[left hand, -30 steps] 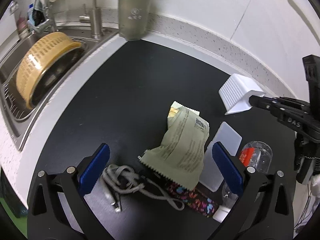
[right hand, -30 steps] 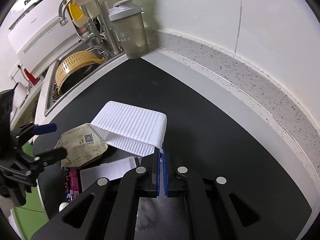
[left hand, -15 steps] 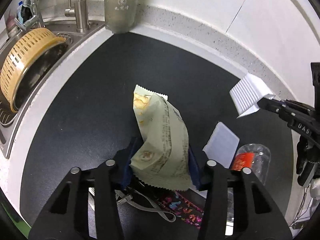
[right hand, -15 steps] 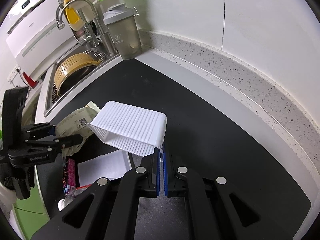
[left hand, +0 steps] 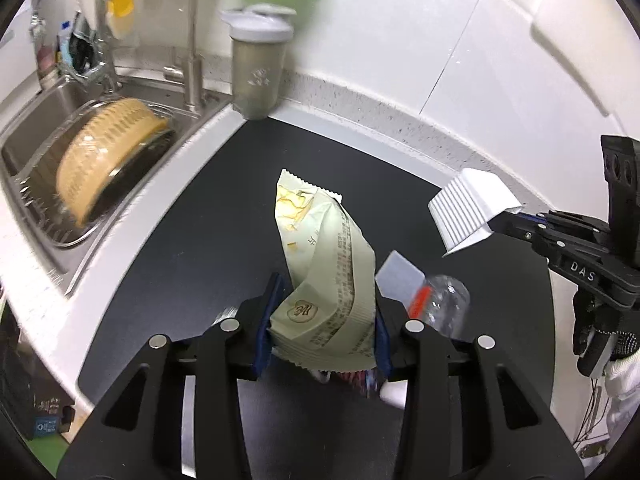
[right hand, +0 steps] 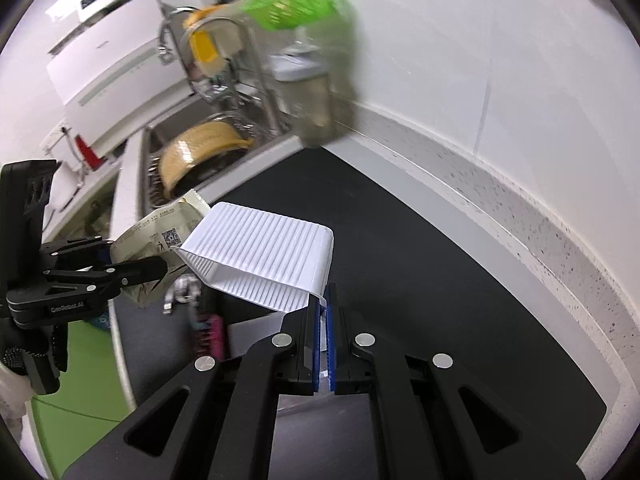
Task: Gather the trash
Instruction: 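Grasp the white tray with the right tool while the left tool grasps the snack wrapper, then carry both items over the pink bin and open both tools to drop them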
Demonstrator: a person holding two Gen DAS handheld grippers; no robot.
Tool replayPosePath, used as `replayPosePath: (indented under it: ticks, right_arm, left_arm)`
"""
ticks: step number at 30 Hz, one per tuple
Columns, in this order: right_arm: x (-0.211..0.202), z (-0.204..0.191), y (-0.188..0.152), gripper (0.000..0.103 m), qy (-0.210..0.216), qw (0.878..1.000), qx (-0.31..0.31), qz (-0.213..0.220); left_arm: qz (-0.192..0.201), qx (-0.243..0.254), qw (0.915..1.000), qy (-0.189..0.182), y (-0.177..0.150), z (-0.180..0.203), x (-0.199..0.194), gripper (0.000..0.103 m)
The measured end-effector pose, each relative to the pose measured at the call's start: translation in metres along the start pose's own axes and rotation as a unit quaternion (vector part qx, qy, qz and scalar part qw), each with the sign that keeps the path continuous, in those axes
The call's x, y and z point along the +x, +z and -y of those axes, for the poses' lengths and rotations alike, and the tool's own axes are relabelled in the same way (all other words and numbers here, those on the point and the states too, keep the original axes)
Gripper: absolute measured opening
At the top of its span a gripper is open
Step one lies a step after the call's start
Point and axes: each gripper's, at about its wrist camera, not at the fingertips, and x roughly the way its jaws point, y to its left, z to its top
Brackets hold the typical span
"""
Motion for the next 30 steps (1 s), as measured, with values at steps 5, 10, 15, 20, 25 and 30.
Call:
replayPosePath:
  ticks: [5,10,15,20,25,30]
  right_arm:
    - [-0.023,-0.047,-0.007,0.002,0.019,0.999,-0.040,0.006]
    - [-0.033,-0.103,-0.016,0.002,0.049,0.996,-0.076,0.006]
    - [-0.032,-0.176,-0.027,0.002,0.099,0.987,-0.128,0.000]
    - [-0.013,-0.257,-0.040,0.002,0.150,0.970,-0.192,-0.021]
    - [0.024,-0.330,-0.061,0.002,0.186,0.951,-0.242,-0.055]
    - [0.075,-0.389,-0.091,0.002,0.200,0.933,-0.283,-0.095]
  left_arm:
    - [0.018,-0.016,0.9996,0.017,-0.031,-0.015,-0.050,0.040]
    - [0.036,-0.051,0.9969,0.048,-0.079,-0.040,-0.109,0.040]
    - [0.055,-0.100,0.9892,0.092,-0.137,-0.072,-0.168,0.040]
    - [0.060,-0.151,0.9769,0.138,-0.192,-0.110,-0.204,0.040]
    - [0.059,-0.207,0.9600,0.179,-0.250,-0.153,-0.221,0.040]
    - [0.048,-0.253,0.9460,0.197,-0.303,-0.196,-0.207,0.040]
